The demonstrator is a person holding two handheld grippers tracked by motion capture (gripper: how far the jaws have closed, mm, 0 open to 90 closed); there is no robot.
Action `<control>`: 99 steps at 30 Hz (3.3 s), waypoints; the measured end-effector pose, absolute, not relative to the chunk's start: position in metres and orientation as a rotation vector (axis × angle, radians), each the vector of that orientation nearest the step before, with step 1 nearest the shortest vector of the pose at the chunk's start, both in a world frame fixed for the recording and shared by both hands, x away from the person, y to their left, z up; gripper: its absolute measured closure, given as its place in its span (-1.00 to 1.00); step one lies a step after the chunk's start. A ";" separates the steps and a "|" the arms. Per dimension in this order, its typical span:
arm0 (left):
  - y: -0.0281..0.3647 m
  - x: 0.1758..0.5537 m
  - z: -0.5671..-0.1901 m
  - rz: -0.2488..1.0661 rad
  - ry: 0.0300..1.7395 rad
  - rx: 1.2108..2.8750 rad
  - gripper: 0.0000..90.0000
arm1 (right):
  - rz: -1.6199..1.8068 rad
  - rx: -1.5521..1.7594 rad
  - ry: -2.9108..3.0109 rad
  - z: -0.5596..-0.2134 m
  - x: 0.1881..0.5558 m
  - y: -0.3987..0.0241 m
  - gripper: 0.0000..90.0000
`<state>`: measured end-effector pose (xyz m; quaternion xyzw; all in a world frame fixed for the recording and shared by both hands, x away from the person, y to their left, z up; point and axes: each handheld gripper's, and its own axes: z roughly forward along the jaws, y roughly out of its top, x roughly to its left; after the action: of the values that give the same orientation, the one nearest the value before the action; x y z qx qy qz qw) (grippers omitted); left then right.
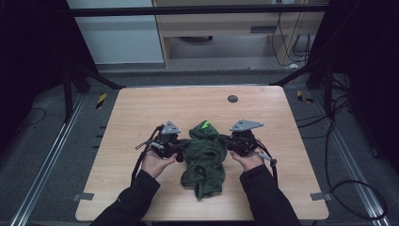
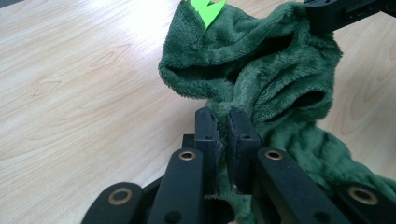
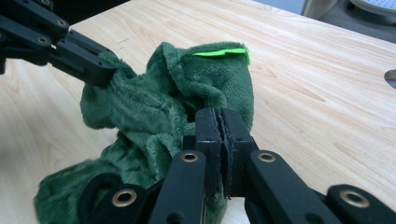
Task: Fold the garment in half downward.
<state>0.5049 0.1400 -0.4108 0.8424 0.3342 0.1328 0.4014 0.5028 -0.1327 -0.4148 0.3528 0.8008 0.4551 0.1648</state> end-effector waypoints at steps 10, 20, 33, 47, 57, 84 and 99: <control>0.145 0.480 -0.410 0.344 0.821 2.157 0.87 | 1.319 0.952 2.316 -0.416 0.479 -0.136 0.94; 0.150 0.461 -0.422 0.323 0.811 2.188 0.86 | 1.295 0.905 2.365 -0.426 0.463 -0.132 0.94; 0.153 0.441 -0.439 0.264 0.803 2.213 0.86 | 1.294 0.886 2.428 -0.440 0.440 -0.135 0.94; 0.153 0.429 -0.459 0.202 0.825 2.251 0.85 | 1.305 0.909 2.488 -0.454 0.427 -0.135 0.93; 0.153 0.424 -0.467 0.186 0.833 2.273 0.84 | 1.278 0.932 2.543 -0.470 0.418 -0.135 0.93; 0.175 0.417 -0.443 0.274 0.872 2.169 0.67 | 1.371 1.036 2.425 -0.459 0.402 -0.162 0.82; 0.141 0.442 -0.431 0.254 0.830 2.169 0.99 | 1.386 1.023 2.413 -0.452 0.433 -0.133 1.00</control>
<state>0.4417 0.1415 -0.4309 0.8542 0.3268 0.1001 0.3919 0.4330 -0.1331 -0.4518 0.3437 0.8108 0.4655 0.0882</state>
